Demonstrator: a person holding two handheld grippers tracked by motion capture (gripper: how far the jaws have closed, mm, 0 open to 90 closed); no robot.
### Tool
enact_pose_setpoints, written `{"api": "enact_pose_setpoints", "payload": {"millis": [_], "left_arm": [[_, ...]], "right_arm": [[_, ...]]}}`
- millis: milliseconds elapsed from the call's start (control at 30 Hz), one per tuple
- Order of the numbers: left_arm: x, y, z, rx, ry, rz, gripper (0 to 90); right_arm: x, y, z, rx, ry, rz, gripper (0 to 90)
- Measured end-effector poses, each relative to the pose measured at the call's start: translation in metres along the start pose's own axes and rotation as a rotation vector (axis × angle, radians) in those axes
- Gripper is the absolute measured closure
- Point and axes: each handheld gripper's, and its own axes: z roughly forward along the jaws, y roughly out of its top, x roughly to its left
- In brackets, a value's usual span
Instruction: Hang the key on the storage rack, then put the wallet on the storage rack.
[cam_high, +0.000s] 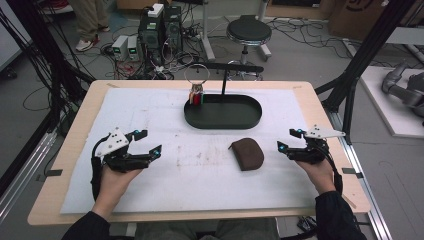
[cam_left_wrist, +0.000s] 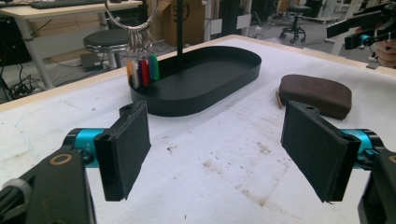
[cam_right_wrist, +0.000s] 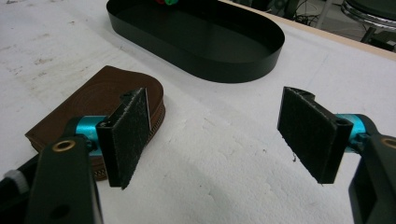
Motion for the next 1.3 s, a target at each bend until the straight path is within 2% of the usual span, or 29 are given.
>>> {"api": "enact_pose_setpoints", "payload": {"millis": [267,600,867,1067,1300], "left_arm": [[0.002,-0.001,0.005,-0.002,0.002,-0.009,23.7],[0.000,-0.003,0.009,0.013,-0.001,-0.001,23.8],[0.004,-0.009,0.012,0.025,0.002,-0.008,23.8],[0.005,-0.010,0.013,0.033,0.006,0.000,23.8],[0.000,-0.008,0.017,0.044,0.001,0.018,23.8]], "right_arm": [[0.001,-0.002,-0.001,0.000,0.000,-0.002,25.9],[0.001,-0.003,-0.003,0.001,-0.001,-0.004,26.0],[0.001,-0.004,-0.004,0.001,-0.005,0.004,26.0],[0.003,-0.004,-0.005,0.000,0.012,0.007,25.9],[0.011,-0.004,-0.001,0.012,0.046,-0.015,26.0]]}}
